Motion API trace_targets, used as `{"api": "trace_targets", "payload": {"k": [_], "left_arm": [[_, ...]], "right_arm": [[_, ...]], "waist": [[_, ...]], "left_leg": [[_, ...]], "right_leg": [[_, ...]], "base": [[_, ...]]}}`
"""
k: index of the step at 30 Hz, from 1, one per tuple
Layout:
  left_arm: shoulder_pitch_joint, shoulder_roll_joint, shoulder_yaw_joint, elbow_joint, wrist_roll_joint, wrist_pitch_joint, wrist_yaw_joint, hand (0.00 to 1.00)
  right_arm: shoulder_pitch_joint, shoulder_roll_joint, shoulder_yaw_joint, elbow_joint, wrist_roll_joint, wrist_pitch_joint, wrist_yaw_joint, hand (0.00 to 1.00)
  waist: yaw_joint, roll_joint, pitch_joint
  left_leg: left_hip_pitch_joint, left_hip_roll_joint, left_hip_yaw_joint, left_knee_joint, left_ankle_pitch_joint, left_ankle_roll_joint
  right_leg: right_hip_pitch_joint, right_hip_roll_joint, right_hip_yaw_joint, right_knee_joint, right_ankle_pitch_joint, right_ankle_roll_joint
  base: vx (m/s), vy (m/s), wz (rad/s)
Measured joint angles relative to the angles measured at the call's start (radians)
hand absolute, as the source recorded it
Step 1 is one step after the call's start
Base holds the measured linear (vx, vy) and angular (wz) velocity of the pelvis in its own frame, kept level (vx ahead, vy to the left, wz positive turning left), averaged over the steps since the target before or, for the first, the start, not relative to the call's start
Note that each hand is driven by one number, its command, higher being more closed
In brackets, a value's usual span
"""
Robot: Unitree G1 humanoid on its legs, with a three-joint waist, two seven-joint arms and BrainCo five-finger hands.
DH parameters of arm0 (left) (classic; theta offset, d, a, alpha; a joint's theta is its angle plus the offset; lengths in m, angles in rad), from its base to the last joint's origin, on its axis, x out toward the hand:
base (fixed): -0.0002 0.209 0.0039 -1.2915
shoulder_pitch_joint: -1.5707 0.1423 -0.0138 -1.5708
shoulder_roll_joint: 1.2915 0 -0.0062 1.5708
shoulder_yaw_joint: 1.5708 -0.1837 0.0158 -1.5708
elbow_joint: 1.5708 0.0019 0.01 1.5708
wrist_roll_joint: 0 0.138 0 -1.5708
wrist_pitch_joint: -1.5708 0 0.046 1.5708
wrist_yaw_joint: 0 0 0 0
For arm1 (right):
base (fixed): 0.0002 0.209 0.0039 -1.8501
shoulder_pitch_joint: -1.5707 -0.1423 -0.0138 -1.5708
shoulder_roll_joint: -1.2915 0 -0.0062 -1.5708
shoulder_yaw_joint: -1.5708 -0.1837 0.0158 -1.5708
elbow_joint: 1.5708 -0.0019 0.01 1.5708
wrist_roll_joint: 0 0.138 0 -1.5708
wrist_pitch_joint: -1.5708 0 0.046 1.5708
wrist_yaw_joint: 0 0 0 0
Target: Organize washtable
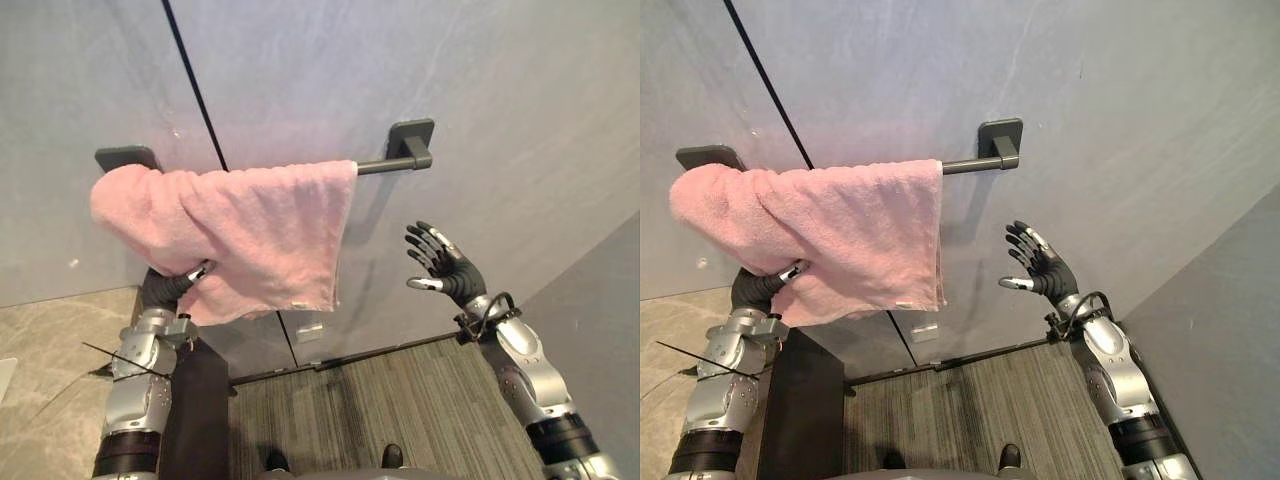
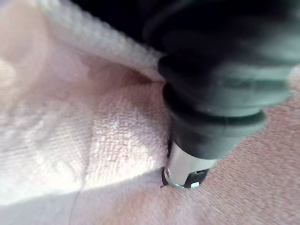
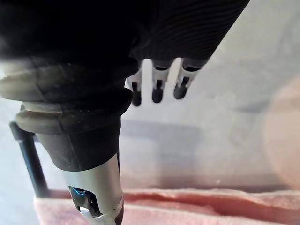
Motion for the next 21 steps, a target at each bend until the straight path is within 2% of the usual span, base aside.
{"api": "trace_targets", "payload": {"k": [4,8,14,16,21], "left_arm": [[-0.021,0.029,-0.041,0.006,-0.01,-0.005,-0.001,1.0],[-0.076,0.031,-0.111,0.037,-0.02,-0.002,-0.001,1.0],[-0.081,0.031,-0.159,0.044,-0.04,0.0,-0.001,1.0],[-0.096,0.031,-0.175,0.058,-0.042,0.001,0.001,1.0],[-0.125,0.03,-0.193,0.077,-0.06,0.003,0.002,1.0]], "right_arm": [[-0.104,-0.013,0.114,0.002,0.015,0.019,-0.002,0.0],[-0.263,0.0,0.228,0.058,0.015,0.03,-0.01,0.0],[-0.464,0.129,0.273,0.242,0.015,0.036,-0.079,0.0],[-0.493,0.158,0.28,0.277,0.016,0.036,-0.108,0.0],[-0.566,0.214,0.335,0.322,0.021,0.041,-0.138,0.0]], "waist": [[0.005,-0.002,-0.014],[0.024,-0.006,-0.02],[0.038,-0.007,-0.021],[0.052,-0.007,-0.021],[0.052,-0.007,-0.021]], "left_leg": [[-0.017,0.0,-0.009,0.0,0.005,0.001],[-0.025,0.002,-0.021,0.001,0.015,0.002],[-0.033,0.01,-0.028,0.0,0.029,0.005],[-0.033,0.016,-0.028,0.0,0.031,0.002],[-0.047,0.028,-0.036,0.0,0.043,-0.008]], "right_leg": [[-0.012,0.0,-0.005,-0.001,0.002,-0.003],[-0.014,0.001,-0.013,-0.002,0.009,-0.008],[-0.014,0.008,-0.016,-0.015,0.03,-0.015],[-0.014,0.014,-0.016,-0.016,0.033,-0.02],[-0.015,0.022,-0.025,-0.037,0.047,-0.029]], "base": [[0.0,-0.01,0.04],[-0.02,-0.013,0.06],[-0.06,-0.014,0.01],[-0.06,-0.021,0.0],[-0.03,-0.013,0.02]]}}
